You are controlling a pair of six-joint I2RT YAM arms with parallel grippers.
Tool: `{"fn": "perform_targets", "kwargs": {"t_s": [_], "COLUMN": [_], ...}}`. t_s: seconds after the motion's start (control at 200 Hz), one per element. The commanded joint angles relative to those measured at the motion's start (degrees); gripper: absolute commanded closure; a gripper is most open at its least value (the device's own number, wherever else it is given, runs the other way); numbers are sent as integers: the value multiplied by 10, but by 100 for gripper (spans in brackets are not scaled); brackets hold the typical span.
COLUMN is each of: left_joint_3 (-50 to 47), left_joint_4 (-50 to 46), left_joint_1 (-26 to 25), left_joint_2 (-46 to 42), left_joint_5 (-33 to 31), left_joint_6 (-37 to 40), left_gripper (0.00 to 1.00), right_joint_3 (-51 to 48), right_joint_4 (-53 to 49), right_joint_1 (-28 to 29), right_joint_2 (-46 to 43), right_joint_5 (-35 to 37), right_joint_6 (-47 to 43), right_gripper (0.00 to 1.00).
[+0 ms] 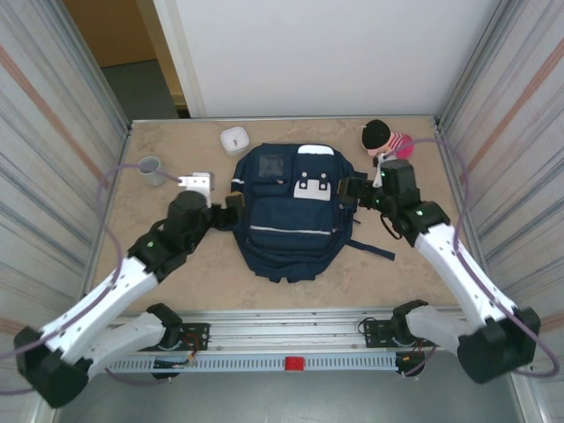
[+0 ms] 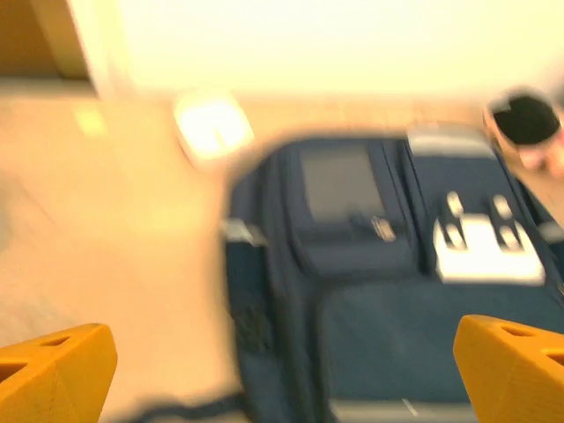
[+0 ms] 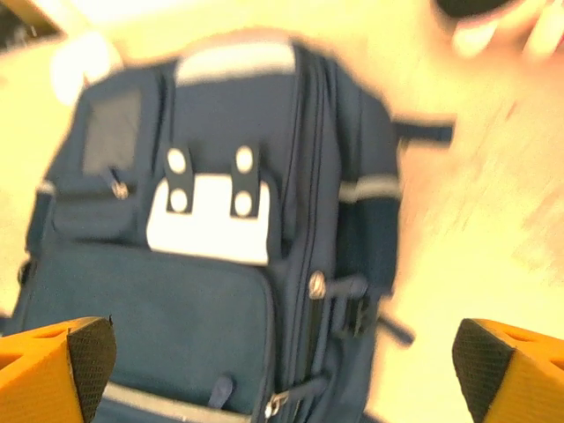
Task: Pack the student bag
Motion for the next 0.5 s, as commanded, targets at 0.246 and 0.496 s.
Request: {"fn": "perform_targets", "kwargs": {"t_s": [0.246,0.496], "left_joint_3": [-291,-413], "left_joint_4": [324,439], "left_joint_1": [124,231], "left_joint_2": [-167,-128], "left_joint_5": [-71,56], "left_joint_6": [324,243], "left_gripper": [1,1], "right_joint_3": [-186,-285], "right_joint_4": [284,453], "right_joint_1": [-123,-131], "right_joint_2": [-12,68], "right_joint_5": [-24,12], "right_joint_6": [-140,-178], "right_gripper": [1,1]}}
